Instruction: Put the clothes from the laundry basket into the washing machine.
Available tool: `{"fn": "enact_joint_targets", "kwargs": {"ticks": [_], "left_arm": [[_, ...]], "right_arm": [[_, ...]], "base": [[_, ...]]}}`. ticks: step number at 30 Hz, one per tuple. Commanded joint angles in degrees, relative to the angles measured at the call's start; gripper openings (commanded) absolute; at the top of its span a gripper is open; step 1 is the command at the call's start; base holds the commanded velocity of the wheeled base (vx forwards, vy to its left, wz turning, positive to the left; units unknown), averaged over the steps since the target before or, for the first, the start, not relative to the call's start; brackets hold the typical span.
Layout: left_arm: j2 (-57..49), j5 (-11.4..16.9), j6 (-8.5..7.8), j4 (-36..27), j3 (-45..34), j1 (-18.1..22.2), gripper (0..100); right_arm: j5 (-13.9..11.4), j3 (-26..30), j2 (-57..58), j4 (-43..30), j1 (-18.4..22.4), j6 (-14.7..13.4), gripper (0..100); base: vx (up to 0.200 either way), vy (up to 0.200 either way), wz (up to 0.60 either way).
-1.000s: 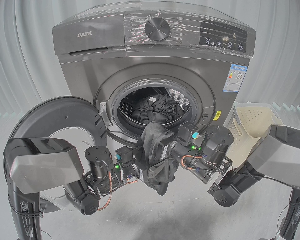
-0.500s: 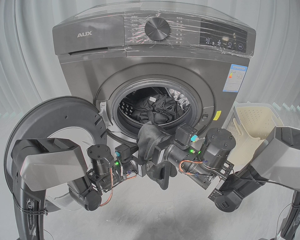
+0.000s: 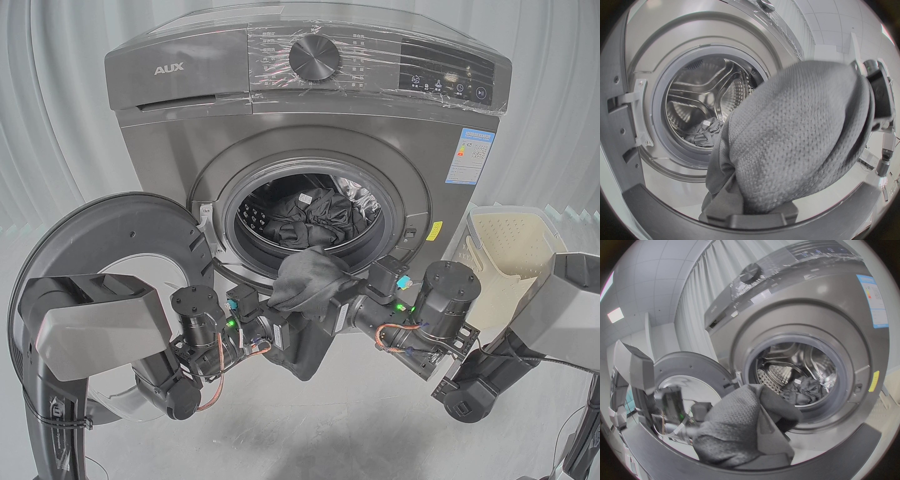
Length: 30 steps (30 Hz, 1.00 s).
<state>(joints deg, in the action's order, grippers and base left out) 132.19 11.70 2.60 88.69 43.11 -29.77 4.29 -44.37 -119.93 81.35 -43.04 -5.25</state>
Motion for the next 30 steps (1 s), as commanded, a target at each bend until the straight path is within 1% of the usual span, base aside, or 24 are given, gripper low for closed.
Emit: {"fn": "enact_joint_targets", "kwargs": {"ticks": [1,2,4,5,12,13,14,15,16,17,18,20,22,24,25,26,27,30], "left_arm": [[-2.7,-0.3,0.39,0.1,-0.7,0.3,0],[-3.5,-0.4,0.92,0.1,-1.0,0.3,0],[-4.0,-0.5,1.01,0.1,-1.0,0.2,0],[-4.6,-1.2,1.27,0.1,-1.2,0.0,0],[-7.1,-1.5,1.27,0.1,-3.0,-0.5,0],[-7.7,-1.5,1.36,0.1,-3.3,-0.5,0],[-7.7,-1.5,1.36,0.1,-3.3,-0.5,0],[-8.9,-1.5,1.8,0.1,-4.2,-0.5,0],[-9.8,-1.7,1.71,0.1,-5.2,-0.4,0],[-9.9,-1.7,1.71,0.1,-5.5,-0.3,0],[-11.8,-2.4,1.36,0.3,-8.3,-0.1,0],[-15.7,-2.6,1.62,0.3,-12.5,-0.3,0],[-18.5,-2.4,1.89,0.3,-15.9,-0.4,0],[-20.3,-2.3,1.89,0.3,-18.1,-0.4,0],[-20.7,-2.2,1.89,0.3,-18.3,-0.4,0],[-22.2,-2.1,1.97,0.3,-19.3,-0.5,0],[-23.0,-2.1,1.97,0.3,-19.6,-0.6,0],[-25.4,-1.9,2.24,0.2,-20.5,-0.6,0]], "right_arm": [[0.4,3.9,0.1,0.1,2.5,-0.1,0],[0.4,5.2,0.0,0.2,2.9,-0.1,0],[0.4,5.7,-0.1,0.3,3.0,-0.1,0],[0.3,6.7,-0.2,0.4,2.9,-0.1,0],[0.2,6.2,0.0,1.6,1.6,0.0,0],[0.2,6.4,0.2,1.5,1.4,-0.1,100],[0.2,6.4,0.2,1.5,1.4,-0.1,100],[0.2,8.1,0.4,1.0,1.5,-0.1,100],[0.2,10.4,0.6,1.0,1.5,0.1,100],[0.0,11.2,0.7,1.0,1.6,0.2,100],[-0.5,16.1,1.5,1.6,1.5,0.6,100],[-1.2,21.9,2.0,2.1,1.3,0.6,100],[-1.8,26.4,2.5,2.5,1.3,0.9,100],[-2.7,29.6,3.6,2.4,1.3,1.3,100],[-3.1,30.2,3.7,2.5,1.3,1.4,100],[-4.8,32.1,3.9,2.6,1.2,1.7,100],[-5.6,33.1,3.9,2.7,1.2,1.8,100],[-6.2,36.0,4.0,2.8,0.5,2.2,100]], "base": [[0.0,0.0,0.0],[0.0,0.0,0.0],[0.0,0.0,0.0],[0.0,0.0,0.0],[0.0,0.0,0.0],[0.0,0.0,0.0],[0.0,0.0,0.0],[0.0,0.0,0.0],[0.0,0.0,0.0],[0.0,0.0,0.0],[0.0,0.0,0.0],[0.0,0.0,0.0],[0.0,0.0,0.0],[0.0,0.0,0.0],[0.0,0.0,0.0],[0.0,0.0,0.0],[0.0,0.0,0.0],[0.0,0.0,0.0]]}}
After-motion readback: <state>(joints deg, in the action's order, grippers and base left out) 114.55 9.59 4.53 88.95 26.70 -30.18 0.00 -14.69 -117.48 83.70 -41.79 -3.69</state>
